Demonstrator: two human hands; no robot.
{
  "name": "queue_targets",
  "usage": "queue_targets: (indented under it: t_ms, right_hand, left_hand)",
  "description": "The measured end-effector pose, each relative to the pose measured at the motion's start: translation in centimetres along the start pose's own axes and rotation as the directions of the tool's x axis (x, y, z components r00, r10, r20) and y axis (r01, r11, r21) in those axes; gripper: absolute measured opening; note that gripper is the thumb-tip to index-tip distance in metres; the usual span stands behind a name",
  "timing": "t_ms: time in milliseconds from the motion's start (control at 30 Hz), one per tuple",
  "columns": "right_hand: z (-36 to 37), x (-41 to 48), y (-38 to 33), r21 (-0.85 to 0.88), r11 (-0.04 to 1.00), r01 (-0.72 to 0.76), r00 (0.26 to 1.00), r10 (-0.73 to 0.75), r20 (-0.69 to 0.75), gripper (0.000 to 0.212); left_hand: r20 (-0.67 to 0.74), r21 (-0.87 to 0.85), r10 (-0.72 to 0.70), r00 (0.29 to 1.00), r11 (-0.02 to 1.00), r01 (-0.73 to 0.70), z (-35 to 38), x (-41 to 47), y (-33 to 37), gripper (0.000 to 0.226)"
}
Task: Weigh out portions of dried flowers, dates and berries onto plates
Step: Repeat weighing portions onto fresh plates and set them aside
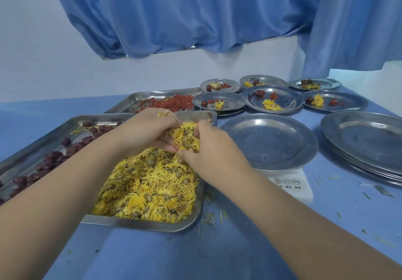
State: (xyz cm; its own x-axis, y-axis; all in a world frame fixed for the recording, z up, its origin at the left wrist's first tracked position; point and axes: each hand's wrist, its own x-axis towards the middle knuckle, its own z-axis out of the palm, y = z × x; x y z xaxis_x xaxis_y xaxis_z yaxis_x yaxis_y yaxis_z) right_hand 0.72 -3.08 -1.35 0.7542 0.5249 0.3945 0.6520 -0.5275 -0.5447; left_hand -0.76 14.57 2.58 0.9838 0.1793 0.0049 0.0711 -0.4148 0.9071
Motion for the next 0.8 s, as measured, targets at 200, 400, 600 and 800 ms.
queue_targets:
  t_ms: [200,400,600,800]
  right_hand:
    - [2.5,1.9,-0.9,0.093,0.995,-0.033,0.997,0.026,0.078,0.013]
    - [2.4,1.2,-1.4,-0.073,0.992,0.102,0.988,-0.092,0.122,0.008]
    - [-1.3,-1.7,-0.6,-0.133,0.961,0.242,0.97,-0.241,0.019,0.021]
    - [-6.8,-4.3,6.1,-0.216,0.972,0.094,0.976,-0.133,-0.174,0.011]
  left_hand:
    - [-0.13,0.003,0.035,0.991,0.999,-0.035,-2.7,-1.2,0.0,0.017]
    - [-0.208,-0.057,0.08,0.975,0.994,-0.093,-3.9,-1.3,1.0,0.016]
    - [-0.161,0.061,0.175,0.971,0.984,-0.167,-0.9,-0.8,2.6,0.018]
    - [-0.113,0.387,0.24,0.964,0.904,-0.18,5.0,0.0,3.5,0.017]
